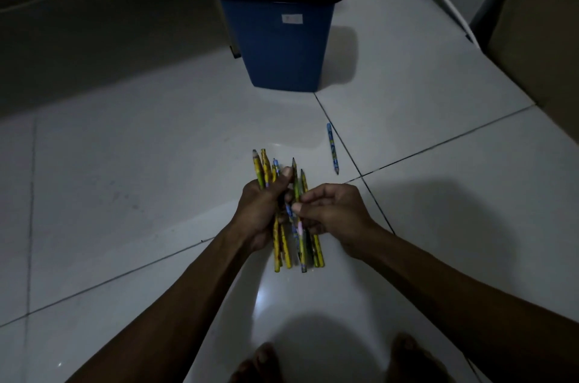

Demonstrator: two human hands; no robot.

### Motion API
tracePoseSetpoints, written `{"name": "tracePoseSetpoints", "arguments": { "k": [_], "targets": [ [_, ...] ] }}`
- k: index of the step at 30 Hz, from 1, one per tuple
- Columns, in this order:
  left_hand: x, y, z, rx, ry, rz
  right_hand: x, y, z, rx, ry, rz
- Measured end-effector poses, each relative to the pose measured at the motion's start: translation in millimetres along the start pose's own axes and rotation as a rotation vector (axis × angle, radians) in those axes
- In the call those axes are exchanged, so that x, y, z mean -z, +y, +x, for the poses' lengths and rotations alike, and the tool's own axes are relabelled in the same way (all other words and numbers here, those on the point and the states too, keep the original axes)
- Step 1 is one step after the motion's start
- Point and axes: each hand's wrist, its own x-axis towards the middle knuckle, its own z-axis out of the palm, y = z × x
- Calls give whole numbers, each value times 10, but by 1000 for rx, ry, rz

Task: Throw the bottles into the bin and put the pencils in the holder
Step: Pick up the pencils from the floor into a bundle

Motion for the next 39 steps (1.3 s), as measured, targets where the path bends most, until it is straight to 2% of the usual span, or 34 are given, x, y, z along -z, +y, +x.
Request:
{"name": "tracePoseSetpoints", "arguments": {
  "k": [5, 8, 13, 18, 22, 25, 27, 31, 33, 35, 37, 39],
  "targets": [
    [42, 32, 27, 43, 40, 116, -1, 29, 3, 22, -18, -52],
    [78, 73, 52, 55, 94, 59, 42, 33, 39, 14, 17, -91],
    [210, 195, 99, 17, 202, 6, 131, 68, 309, 172, 272, -564],
    [290, 235, 100, 25, 203, -92, 156, -174, 521, 127, 521, -799],
    [300, 195, 73, 33, 164, -190, 271, -307, 684, -10, 469, -960],
    [299, 188, 52, 42, 110, -293, 288, -338, 728, -55, 501, -957],
    [304, 219, 45, 41, 96, -278, 293, -317, 732, -33, 517, -917],
    [262, 385, 43, -46, 81, -147, 359, -260, 605, 199, 434, -720],
    [208, 512, 12, -170, 60, 66, 357, -295, 455, 316, 337, -633],
    [120, 642, -46, -294, 20, 357, 334, -365, 319, 386, 175, -573],
    [21, 741, -85, -357, -84, 605, 307, -465, 212, 342, -29, -469],
    [-34, 790, -88, -360, -211, 827, 296, -543, 178, 239, -150, -378]
  ]
}}
